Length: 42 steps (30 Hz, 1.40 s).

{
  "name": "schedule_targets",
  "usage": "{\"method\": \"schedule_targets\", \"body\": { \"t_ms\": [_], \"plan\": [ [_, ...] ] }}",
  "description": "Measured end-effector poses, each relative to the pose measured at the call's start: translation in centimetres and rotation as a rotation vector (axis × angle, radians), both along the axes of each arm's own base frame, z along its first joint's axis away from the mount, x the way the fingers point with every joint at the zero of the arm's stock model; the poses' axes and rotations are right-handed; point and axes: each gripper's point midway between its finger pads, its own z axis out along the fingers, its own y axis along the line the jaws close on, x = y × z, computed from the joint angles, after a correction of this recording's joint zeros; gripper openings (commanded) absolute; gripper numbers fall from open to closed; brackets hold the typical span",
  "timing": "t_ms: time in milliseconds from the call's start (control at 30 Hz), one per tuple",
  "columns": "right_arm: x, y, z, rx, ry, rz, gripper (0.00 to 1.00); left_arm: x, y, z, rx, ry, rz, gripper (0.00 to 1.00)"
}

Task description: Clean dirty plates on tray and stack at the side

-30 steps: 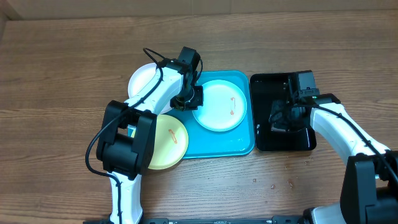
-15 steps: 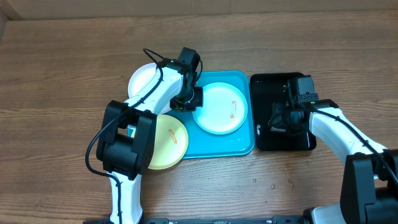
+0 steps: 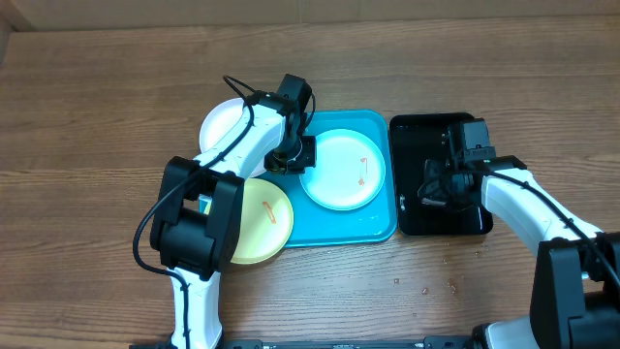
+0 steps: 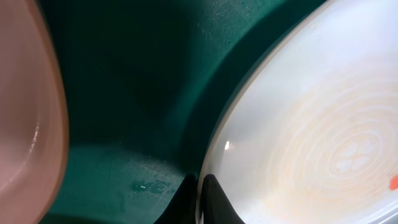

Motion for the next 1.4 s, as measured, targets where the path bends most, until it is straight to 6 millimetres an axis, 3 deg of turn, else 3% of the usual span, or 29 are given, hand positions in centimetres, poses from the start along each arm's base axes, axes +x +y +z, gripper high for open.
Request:
{"method": "schedule_targets", "body": {
  "t_ms": [100, 167, 267, 367, 433, 500, 533, 933, 1400],
  "plan": [
    [0.1, 0.0, 0.0, -0.002, -0.006, -0.001, 0.41, 0.0, 0.0, 0.0, 0.0, 0.0, 0.0, 0.06],
    [0.1, -0.1, 0.0, -0.005, -0.007, -0.003, 0.41, 0.0, 0.0, 0.0, 0.0, 0.0, 0.0, 0.07],
    [0.0, -0.2, -0.1, -0.009, -0.004, -0.002, 0.49, 0.0, 0.0, 0.0, 0.0, 0.0, -0.001, 0.09],
    [-0.1, -0.2, -0.2, -0.009, -0.001, -0.002, 0.48, 0.0, 0.0, 0.0, 0.001, 0.0, -0.004, 0.08],
    [-0.4, -0.2, -0.4, -0.011, 0.006, -0.003, 0.31, 0.0, 0.0, 0.0, 0.001, 0.001, -0.004, 0.04],
    [-0.4, -0.2, -0.5, -0.01, 0.007, -0.004, 0.08, -0.1, 0.0, 0.0, 0.001, 0.002, -0.005, 0.04],
    [-0.4, -0.2, -0.5, -0.01, 0.006, -0.004, 0.04, -0.1, 0.0, 0.0, 0.001, 0.002, -0.004, 0.04],
    [-1.6, -0.4, -0.2, -0.023, 0.077, 0.012, 0.04, -1.1, 0.8, 0.1, 0.021, 0.052, 0.007, 0.04],
    [-0.4, -0.7, 5.3, -0.06, 0.12, 0.014, 0.04, -1.5, 3.1, 0.9, 0.131, 0.053, 0.098, 0.08]
  ]
}}
